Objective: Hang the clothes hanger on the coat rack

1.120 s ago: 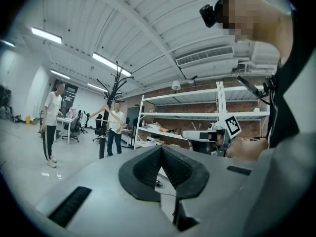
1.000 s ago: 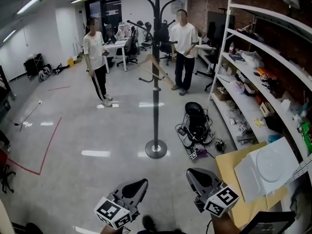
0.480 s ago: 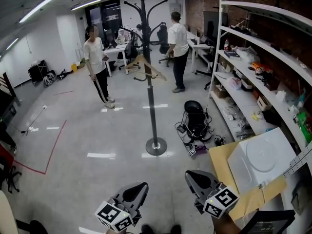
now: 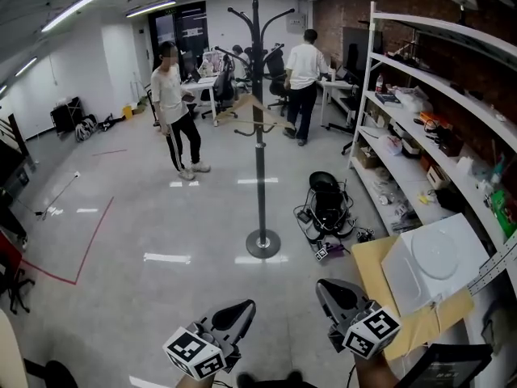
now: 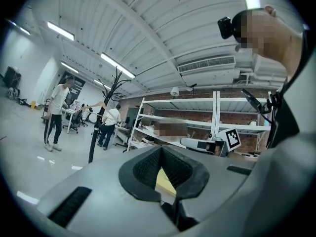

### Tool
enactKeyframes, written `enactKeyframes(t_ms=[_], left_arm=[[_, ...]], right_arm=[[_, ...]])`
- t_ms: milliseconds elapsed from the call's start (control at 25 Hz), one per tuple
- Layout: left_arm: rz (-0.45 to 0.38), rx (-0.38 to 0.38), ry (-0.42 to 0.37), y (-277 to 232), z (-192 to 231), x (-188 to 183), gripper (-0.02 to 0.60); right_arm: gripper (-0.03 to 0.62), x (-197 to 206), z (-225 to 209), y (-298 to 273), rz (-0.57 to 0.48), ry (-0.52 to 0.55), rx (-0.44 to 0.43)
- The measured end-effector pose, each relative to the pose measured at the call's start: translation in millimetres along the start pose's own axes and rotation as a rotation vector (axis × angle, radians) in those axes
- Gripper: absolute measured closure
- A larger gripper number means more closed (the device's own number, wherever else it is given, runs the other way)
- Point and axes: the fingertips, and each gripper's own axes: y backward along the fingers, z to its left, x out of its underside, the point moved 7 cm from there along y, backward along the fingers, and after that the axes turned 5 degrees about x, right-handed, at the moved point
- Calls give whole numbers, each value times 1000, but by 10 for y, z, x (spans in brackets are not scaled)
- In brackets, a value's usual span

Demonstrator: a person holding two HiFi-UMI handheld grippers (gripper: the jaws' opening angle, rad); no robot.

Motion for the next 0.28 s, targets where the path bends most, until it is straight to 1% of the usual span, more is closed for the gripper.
enactKeyframes(t_ms=[80,280], left_arm=[[0,2,-11,43,-6,-25,583],[-14,0,-5,144,-1,-52,583]], right_arm=[[589,-23,52,-14,-1,7,-2],[589,-51,172,-27,-2,10,-9]])
